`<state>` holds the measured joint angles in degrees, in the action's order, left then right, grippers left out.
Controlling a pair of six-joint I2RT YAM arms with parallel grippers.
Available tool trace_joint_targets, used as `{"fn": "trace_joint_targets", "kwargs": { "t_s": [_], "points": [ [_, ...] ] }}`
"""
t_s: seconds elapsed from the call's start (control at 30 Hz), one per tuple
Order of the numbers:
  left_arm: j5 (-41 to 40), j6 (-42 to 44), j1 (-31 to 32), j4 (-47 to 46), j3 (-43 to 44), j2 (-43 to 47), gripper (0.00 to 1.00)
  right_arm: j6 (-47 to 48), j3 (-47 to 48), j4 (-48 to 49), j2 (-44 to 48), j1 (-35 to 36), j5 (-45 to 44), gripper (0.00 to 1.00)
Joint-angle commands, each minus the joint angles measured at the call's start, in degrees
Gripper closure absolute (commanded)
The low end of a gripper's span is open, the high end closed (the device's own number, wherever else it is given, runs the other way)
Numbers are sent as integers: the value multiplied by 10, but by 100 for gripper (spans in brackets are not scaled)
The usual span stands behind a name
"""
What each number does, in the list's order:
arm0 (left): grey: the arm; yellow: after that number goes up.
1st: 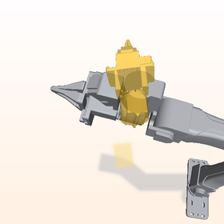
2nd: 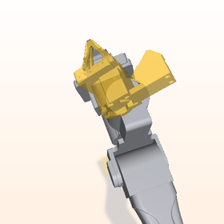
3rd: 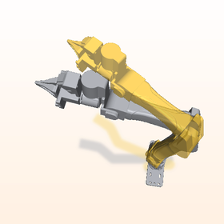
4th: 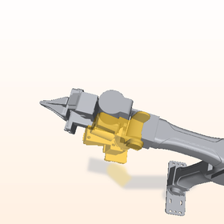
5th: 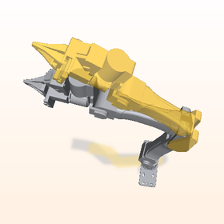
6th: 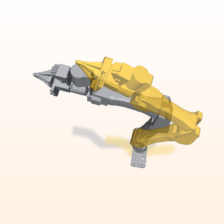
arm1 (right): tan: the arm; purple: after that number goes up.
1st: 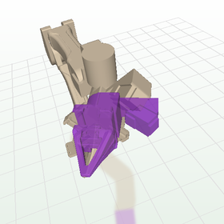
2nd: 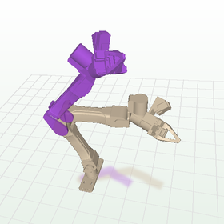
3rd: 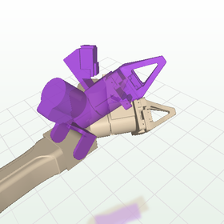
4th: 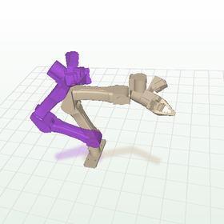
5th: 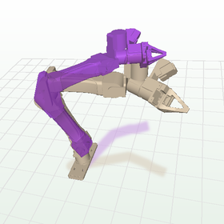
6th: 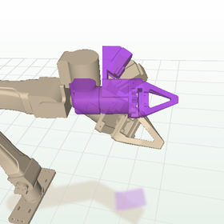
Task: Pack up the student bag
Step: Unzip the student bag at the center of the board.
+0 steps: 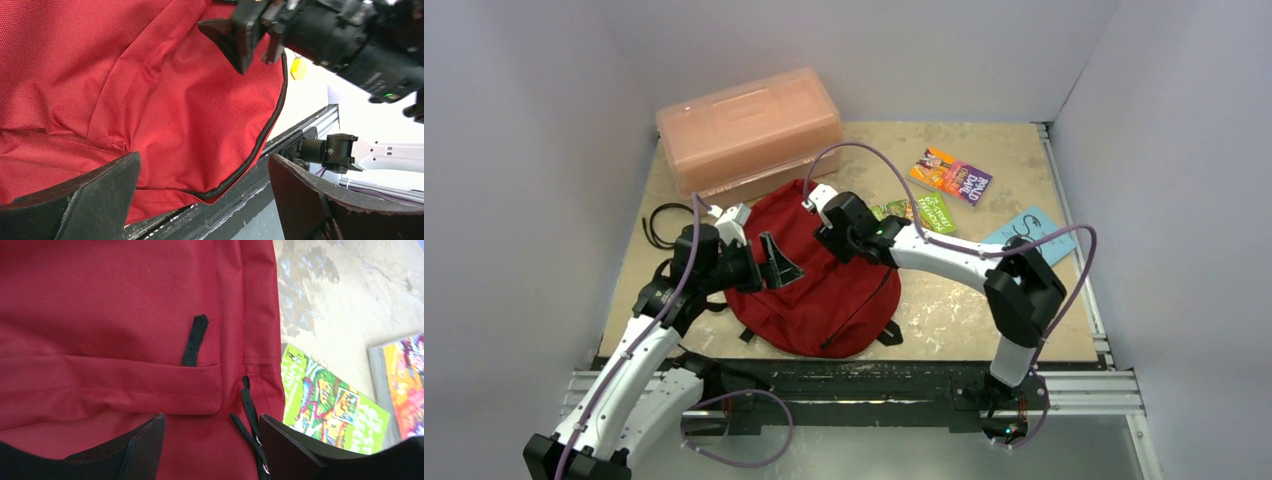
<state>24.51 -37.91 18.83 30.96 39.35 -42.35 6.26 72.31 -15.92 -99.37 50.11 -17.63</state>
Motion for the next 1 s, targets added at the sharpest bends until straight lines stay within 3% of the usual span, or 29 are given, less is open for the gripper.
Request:
{"fn": "trace_joint_targets", "kwargs": {
  "t_s": [0.0,0.7,0.97],
  "points": [
    [16,2,3,-7,8,-4,0,43,56,-55,-42,15,-141,29],
    [18,2,10,6,7,-20,0,33,43,10,-81,15,-219,38],
    [18,1,15,7,11,-30,0,37,49,23,-105,15,-216,51]
  ]
}}
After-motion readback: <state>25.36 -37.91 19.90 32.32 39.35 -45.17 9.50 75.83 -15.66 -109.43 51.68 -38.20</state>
